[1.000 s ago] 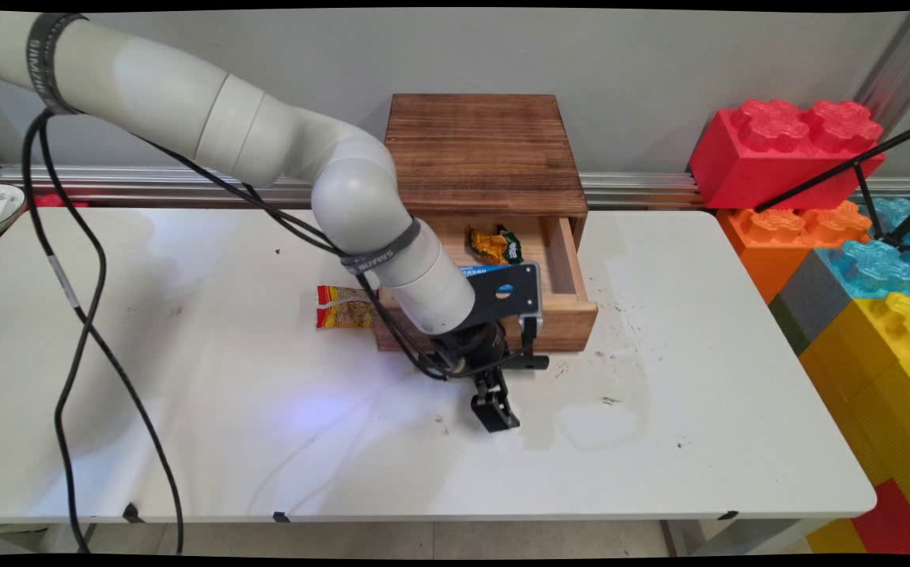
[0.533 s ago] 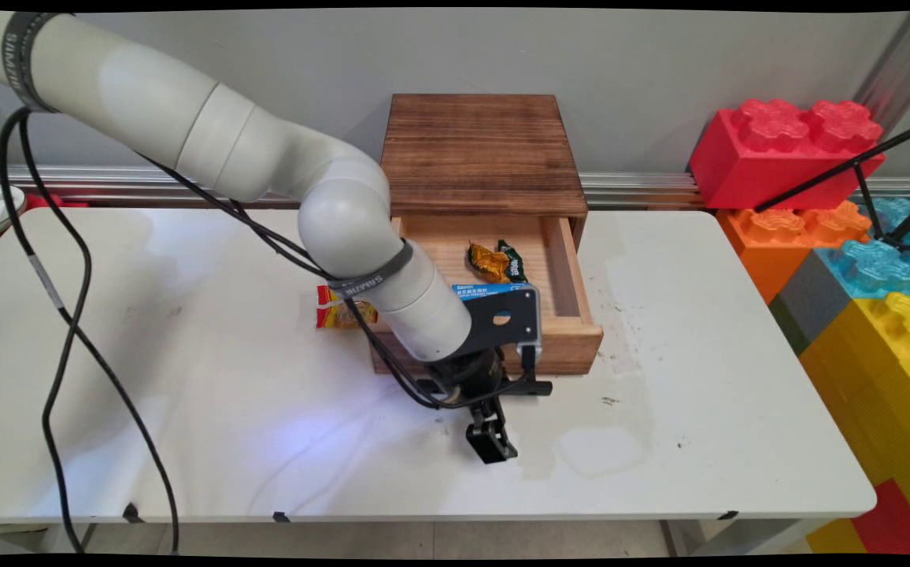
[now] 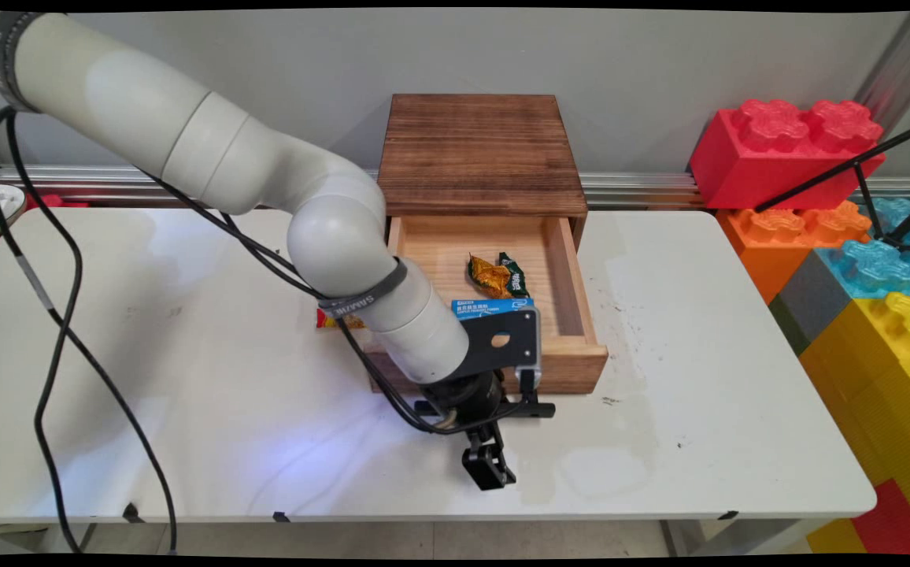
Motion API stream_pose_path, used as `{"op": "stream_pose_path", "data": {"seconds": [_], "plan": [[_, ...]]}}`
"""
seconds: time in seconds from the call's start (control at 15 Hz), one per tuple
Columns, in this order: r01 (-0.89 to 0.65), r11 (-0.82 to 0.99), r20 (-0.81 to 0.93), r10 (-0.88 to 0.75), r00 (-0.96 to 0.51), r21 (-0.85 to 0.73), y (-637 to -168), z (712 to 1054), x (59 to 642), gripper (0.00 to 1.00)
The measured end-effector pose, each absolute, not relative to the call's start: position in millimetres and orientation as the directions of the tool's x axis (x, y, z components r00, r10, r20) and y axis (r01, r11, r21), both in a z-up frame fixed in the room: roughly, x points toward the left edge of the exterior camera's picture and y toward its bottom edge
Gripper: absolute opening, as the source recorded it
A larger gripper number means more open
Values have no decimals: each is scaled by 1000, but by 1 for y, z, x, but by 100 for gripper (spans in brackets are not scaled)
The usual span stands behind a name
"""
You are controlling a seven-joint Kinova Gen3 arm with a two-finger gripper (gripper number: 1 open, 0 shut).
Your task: Open the drawer
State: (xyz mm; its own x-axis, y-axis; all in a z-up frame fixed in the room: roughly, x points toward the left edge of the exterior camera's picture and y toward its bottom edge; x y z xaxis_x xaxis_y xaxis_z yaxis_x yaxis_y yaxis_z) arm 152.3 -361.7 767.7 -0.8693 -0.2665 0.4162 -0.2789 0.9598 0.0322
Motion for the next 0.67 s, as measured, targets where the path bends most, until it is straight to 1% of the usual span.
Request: {"op": "stream_pose_path", "data": {"seconds": [0.67], "plan": [[-267, 963, 412, -260, -873, 43, -340, 765, 149, 100]]}}
